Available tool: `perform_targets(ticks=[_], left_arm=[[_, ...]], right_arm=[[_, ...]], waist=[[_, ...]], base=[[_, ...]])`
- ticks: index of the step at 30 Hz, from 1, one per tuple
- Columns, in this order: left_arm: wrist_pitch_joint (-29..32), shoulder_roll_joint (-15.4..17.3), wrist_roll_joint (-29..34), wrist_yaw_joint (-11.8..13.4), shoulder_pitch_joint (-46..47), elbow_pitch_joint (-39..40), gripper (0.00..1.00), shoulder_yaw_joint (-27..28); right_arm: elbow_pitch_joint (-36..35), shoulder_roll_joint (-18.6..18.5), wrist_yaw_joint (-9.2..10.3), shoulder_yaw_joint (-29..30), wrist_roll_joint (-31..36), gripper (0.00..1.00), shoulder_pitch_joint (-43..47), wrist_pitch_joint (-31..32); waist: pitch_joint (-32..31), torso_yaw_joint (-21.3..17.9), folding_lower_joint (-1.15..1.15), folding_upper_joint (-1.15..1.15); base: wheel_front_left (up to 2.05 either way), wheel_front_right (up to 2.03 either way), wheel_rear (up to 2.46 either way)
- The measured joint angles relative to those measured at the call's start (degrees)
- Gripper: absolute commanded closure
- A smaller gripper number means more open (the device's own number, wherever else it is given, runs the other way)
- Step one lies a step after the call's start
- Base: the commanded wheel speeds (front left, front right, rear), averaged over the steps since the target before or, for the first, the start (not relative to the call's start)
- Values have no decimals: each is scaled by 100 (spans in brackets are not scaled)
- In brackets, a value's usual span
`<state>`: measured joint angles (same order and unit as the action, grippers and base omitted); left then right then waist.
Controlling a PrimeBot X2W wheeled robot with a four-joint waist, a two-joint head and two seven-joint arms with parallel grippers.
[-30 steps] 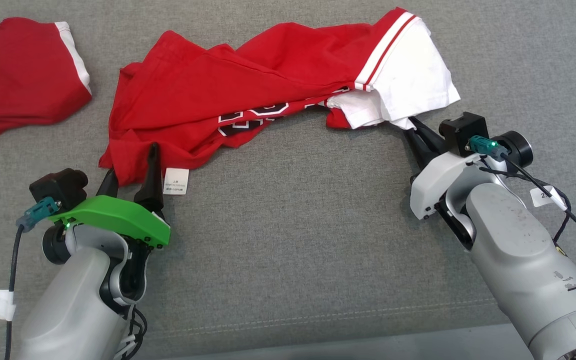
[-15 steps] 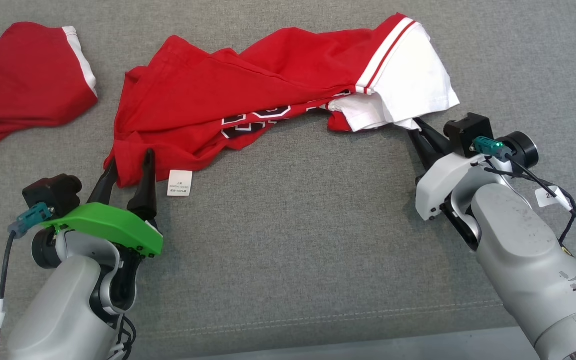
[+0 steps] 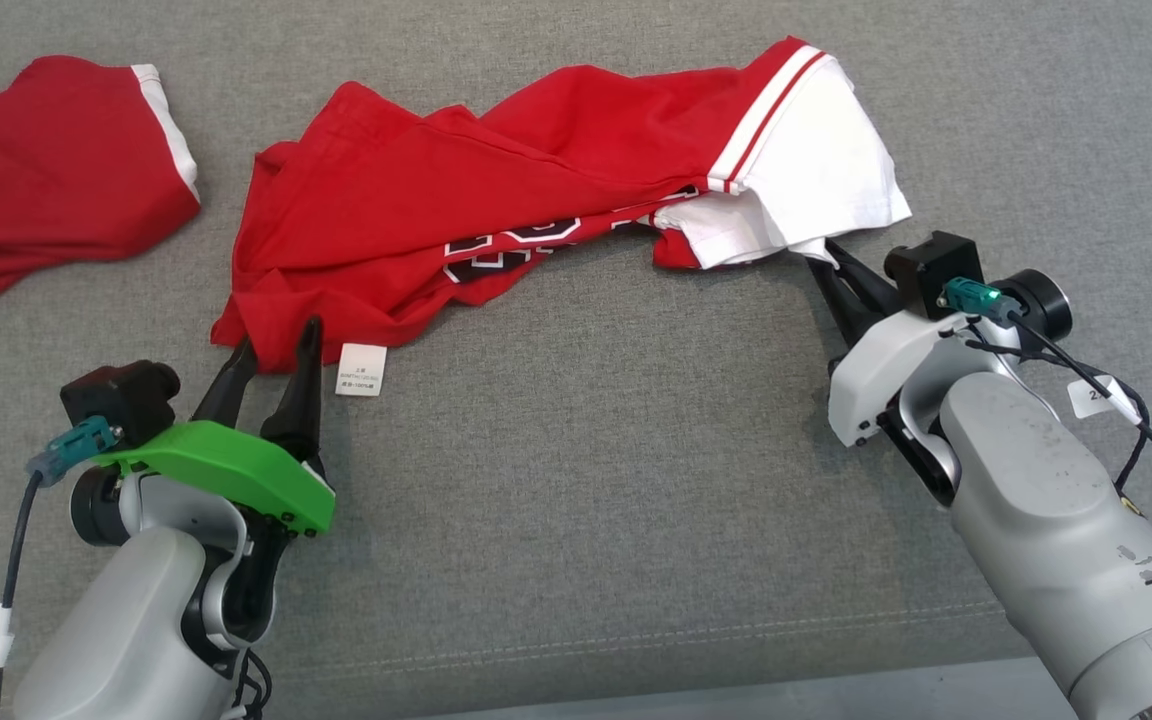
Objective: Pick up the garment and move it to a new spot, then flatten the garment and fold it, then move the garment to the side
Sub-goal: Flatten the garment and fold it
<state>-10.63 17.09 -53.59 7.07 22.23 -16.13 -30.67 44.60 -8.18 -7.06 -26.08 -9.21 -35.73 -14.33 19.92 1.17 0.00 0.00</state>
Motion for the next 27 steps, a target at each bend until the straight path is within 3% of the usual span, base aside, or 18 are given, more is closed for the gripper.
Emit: perform_targets(ticks=[1, 18, 27], left_arm=[[4, 8, 0, 0, -8, 16, 100, -1], [203, 230, -49, 1, -86, 708, 100, 280], [237, 515, -287, -59, -73, 1349, 100, 639]], right_arm=[[0, -3, 0, -8, 0, 100, 3, 0], [-86, -5, 0, -76, -116, 100, 11, 0], [-1071, -65, -1, 192, -988, 100, -119, 0]], waist=[[-2, -1, 0, 0], [24, -41, 0, 0], [-37, -67, 0, 0]], base=[[0, 0, 0], [0, 0, 0], [0, 0, 0]])
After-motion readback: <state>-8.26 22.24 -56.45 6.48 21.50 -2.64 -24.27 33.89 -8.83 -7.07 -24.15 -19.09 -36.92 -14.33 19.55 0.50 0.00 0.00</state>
